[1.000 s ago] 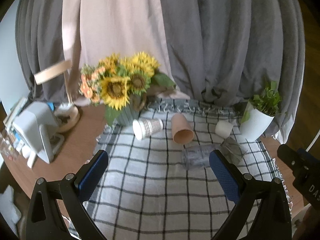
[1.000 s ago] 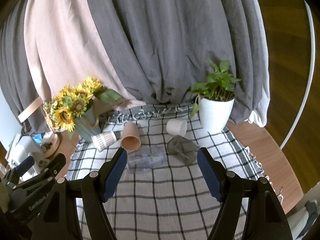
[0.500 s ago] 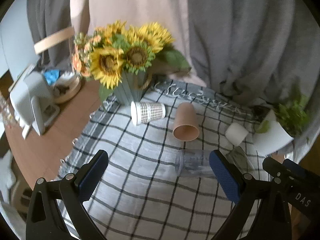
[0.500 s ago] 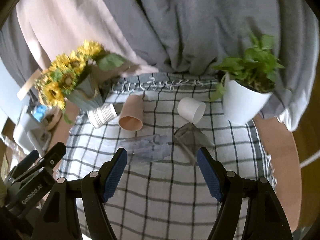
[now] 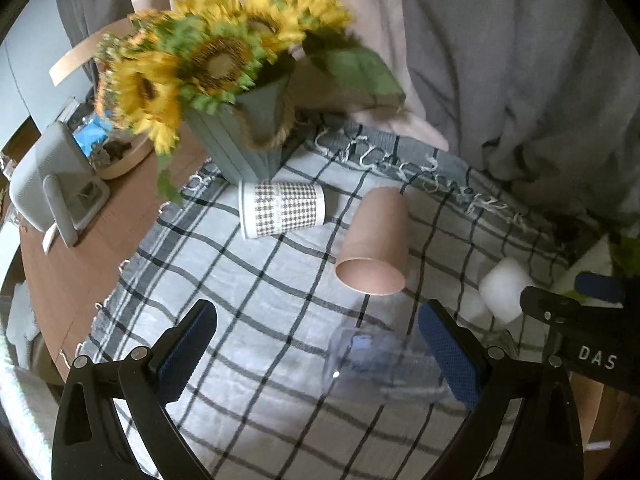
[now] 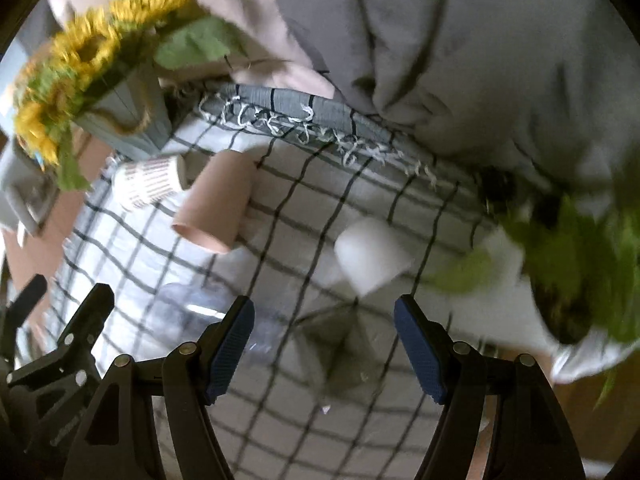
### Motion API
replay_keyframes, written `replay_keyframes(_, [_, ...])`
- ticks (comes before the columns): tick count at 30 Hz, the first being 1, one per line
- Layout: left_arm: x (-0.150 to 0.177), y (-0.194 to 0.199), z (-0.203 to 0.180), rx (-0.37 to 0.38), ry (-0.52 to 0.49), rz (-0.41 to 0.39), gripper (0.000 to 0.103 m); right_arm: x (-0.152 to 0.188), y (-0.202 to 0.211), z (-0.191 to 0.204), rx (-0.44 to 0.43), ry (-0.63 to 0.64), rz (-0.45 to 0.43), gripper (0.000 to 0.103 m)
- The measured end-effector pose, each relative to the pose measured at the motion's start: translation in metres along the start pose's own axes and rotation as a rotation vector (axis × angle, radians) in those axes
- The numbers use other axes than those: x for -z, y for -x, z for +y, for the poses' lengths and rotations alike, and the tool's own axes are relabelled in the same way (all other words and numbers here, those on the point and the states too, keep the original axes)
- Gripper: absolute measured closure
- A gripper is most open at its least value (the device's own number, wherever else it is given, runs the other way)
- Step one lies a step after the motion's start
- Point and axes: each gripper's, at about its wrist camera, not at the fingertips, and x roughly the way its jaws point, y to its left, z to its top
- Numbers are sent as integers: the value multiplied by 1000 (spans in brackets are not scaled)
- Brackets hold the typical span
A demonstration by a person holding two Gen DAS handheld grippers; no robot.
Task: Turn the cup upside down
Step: 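Move the right gripper toward the small white paper cup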
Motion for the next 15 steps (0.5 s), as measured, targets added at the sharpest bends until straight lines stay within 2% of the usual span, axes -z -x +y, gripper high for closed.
replay_keyframes(5, [-11,-31,-17,-25,8,66,0,-34,-44,-6,-4,79,111,31])
replay_keyframes(15, [-17,-72,-41,-47,-27,156,0,-47,-105,-15,17,116,247,31])
